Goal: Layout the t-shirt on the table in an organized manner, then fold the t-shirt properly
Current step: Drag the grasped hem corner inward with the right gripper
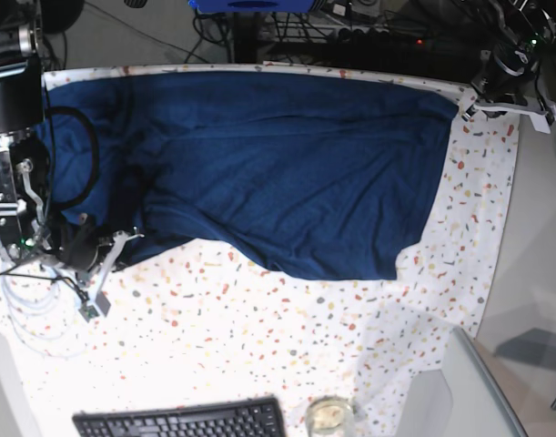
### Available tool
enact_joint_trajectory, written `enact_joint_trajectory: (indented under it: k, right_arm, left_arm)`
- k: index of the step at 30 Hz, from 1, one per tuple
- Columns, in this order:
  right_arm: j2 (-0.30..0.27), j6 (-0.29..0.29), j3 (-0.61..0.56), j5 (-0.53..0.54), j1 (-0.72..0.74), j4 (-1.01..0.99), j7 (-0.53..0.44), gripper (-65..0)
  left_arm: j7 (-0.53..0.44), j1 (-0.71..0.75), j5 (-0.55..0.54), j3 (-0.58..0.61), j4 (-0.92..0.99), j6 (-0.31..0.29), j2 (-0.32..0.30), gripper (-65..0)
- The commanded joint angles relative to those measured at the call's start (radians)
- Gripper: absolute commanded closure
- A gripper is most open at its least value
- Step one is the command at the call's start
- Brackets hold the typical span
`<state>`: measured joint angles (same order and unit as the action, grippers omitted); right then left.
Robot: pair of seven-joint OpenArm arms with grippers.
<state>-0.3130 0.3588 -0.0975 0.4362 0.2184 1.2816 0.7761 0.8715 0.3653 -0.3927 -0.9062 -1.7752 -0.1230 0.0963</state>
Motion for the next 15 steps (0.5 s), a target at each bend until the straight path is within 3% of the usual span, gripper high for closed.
enact_joint_trajectory:
  k: [1, 9, 15]
  right_arm:
    - [-0.012, 0.003, 0.008, 0.006, 0.036, 0.019, -0.013, -0.2]
    - [-0.007, 0.003, 0.107, 0.006, 0.039, 0.026, -0.014, 0.0]
    - [-0.007, 0.003, 0.176, 0.006, 0.013, 0.161, -0.014, 0.0]
  left_arm:
    - [-0.021, 0.002, -0.005, -0.003, -0.016, -0.002, -0.010, 0.0]
    - [-0.021, 0.002, -0.005, -0.003, -0.016, -0.002, -0.011, 0.0]
    - [-0.021, -0.007, -0.005, -0.003, -0.016, -0.002, -0.013, 0.0]
